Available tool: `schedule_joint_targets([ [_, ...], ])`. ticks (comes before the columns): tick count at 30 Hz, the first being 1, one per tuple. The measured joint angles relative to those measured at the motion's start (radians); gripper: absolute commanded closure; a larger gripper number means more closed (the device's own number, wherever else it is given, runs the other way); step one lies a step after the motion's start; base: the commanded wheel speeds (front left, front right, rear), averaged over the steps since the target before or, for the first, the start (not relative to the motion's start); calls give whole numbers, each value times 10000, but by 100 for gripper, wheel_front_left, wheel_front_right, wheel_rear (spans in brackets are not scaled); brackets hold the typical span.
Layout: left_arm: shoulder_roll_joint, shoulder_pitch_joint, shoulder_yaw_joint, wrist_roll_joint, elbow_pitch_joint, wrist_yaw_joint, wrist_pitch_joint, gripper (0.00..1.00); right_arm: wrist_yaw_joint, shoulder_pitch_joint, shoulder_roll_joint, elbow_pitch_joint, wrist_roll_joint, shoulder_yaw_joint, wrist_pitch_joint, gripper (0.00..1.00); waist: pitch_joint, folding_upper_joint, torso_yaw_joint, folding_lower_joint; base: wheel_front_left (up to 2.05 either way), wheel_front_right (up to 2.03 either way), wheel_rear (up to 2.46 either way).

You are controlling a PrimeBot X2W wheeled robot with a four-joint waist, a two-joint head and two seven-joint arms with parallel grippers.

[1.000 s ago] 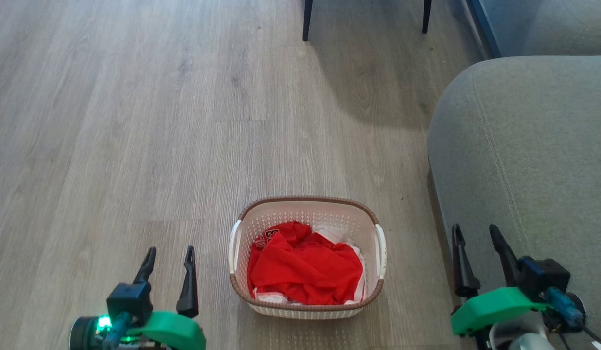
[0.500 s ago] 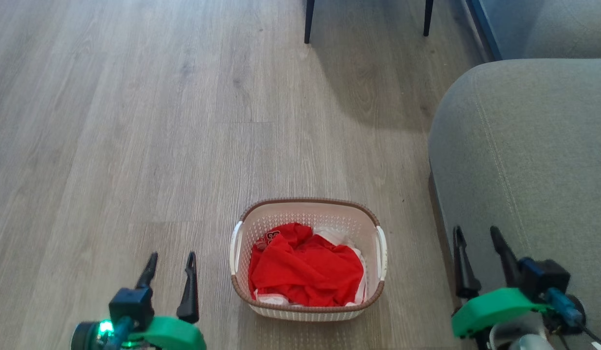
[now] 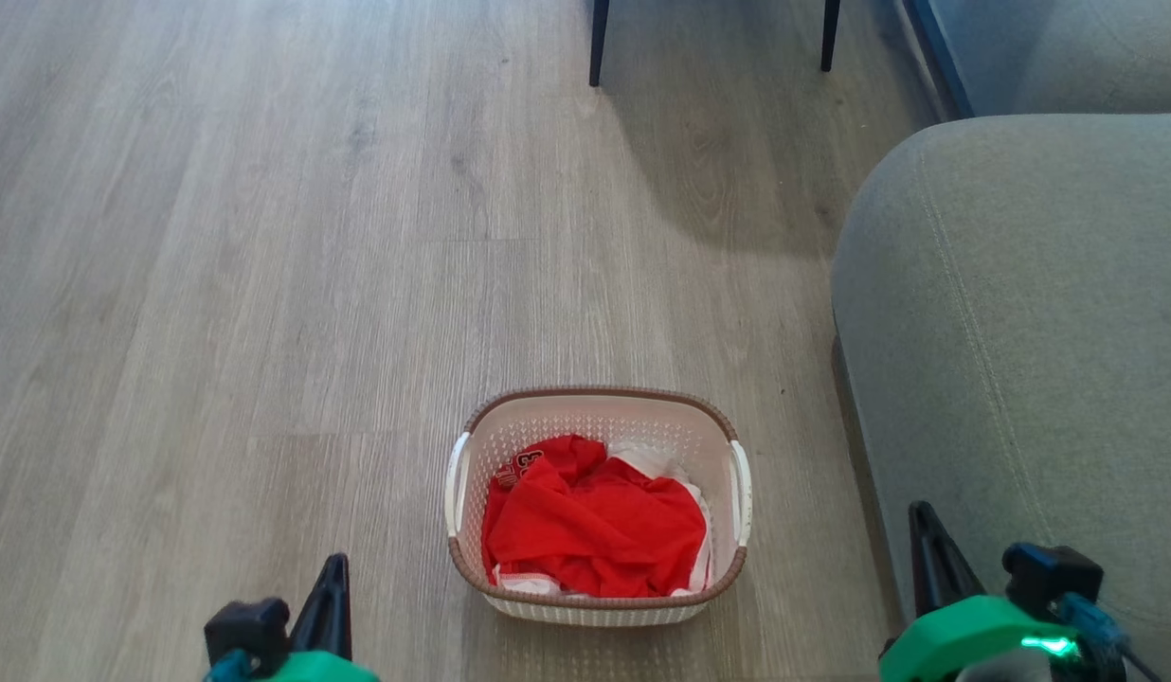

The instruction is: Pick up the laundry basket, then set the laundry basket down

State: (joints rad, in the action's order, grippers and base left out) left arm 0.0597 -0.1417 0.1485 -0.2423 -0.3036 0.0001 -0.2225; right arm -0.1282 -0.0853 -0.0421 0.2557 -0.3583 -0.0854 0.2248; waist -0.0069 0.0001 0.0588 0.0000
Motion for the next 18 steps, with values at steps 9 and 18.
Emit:
schedule_joint_targets([
  [9, -2, 46, -130, -938, 2, -63, 240, 100, 0, 25, 0, 2, -903, 105, -127, 100, 7, 0, -41, 0, 0, 0, 0],
  [18, -4, 269, -311, -2008, 29, -180, 470, 100, 0, 104, -6, 10, -1916, 199, -343, 100, 15, 0, -88, 1, 0, 0, 0],
])
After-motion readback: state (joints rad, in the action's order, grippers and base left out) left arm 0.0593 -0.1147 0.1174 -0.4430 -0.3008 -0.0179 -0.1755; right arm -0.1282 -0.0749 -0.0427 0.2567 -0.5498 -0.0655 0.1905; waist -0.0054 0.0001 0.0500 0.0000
